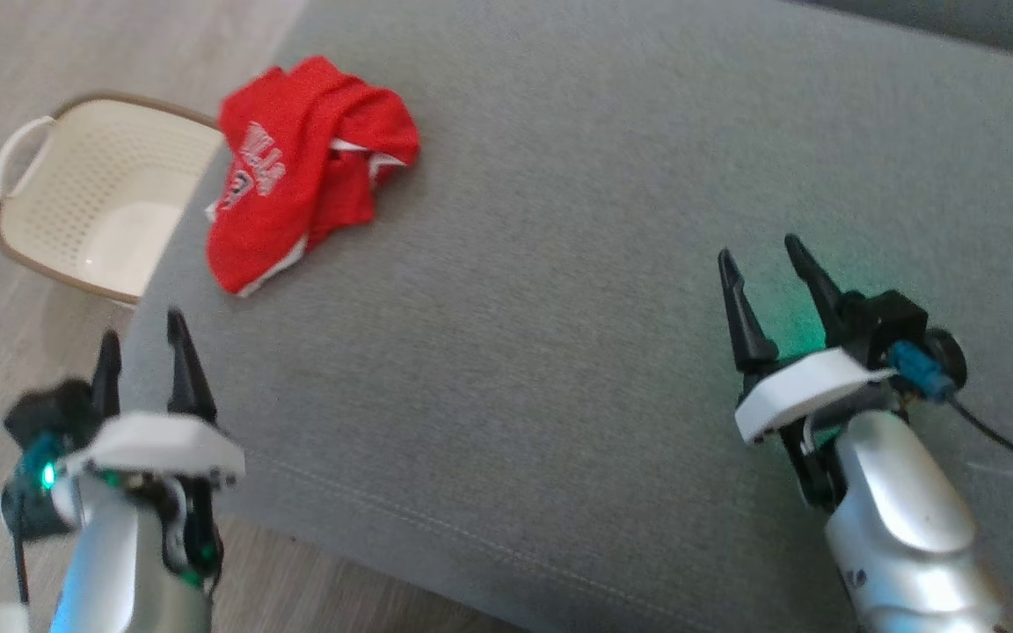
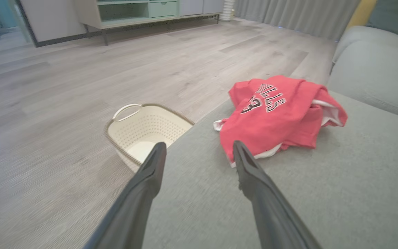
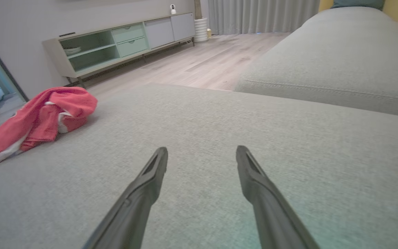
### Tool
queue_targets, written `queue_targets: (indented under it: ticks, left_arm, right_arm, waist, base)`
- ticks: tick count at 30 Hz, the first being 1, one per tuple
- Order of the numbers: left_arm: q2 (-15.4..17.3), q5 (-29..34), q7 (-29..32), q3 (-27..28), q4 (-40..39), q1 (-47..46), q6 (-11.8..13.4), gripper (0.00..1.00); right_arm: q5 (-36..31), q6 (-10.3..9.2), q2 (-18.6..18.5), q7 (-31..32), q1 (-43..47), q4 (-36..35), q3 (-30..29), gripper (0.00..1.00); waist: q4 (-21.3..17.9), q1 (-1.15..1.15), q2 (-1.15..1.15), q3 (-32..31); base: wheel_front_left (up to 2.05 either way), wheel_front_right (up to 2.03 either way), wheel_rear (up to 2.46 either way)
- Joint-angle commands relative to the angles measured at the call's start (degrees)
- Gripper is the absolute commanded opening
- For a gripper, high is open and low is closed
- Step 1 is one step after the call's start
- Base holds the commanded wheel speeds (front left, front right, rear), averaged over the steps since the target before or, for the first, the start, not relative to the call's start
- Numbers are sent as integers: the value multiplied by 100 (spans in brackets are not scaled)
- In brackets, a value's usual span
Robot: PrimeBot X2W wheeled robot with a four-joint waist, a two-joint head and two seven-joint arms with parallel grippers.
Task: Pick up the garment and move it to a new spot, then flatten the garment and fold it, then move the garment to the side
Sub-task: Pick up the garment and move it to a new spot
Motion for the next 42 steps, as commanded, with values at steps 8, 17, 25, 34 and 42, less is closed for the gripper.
queue_targets:
  ticks: [8, 17, 25, 34, 42]
  left_arm:
    - [404, 352, -34, 283, 814, -1306, -529, 100]
    - [835, 513, -34, 440, 2448, -2183, -414, 100]
    - [1026, 650, -34, 523, 2484, -2315, -137, 0]
    - [1120, 885, -34, 398, 1384, -2296, -236, 0]
    - [1144, 1092, -34, 21, 486, -2464, -541, 0]
  right_arm:
    - [-47, -5, -44, 78, -498, -631, 322, 100]
    - [-25, -5, -105, 197, -614, -1038, 336, 100]
    - [23, -5, -105, 147, -530, -1017, 199, 100]
    - [140, -5, -9, 32, -425, -782, 135, 100]
    - [354, -5, 44, -41, -369, -541, 208, 100]
  waist:
    - [-775, 0, 0, 837]
    - [-1353, 0, 0, 1200]
    - [-1547, 0, 0, 1121]
    - [-1595, 0, 0, 705]
    - [-1991, 0, 0, 320]
  base:
    - [0, 0, 0]
    - [0, 0, 0]
    - [0, 0, 0]
    - [0, 0, 0]
    - [0, 0, 0]
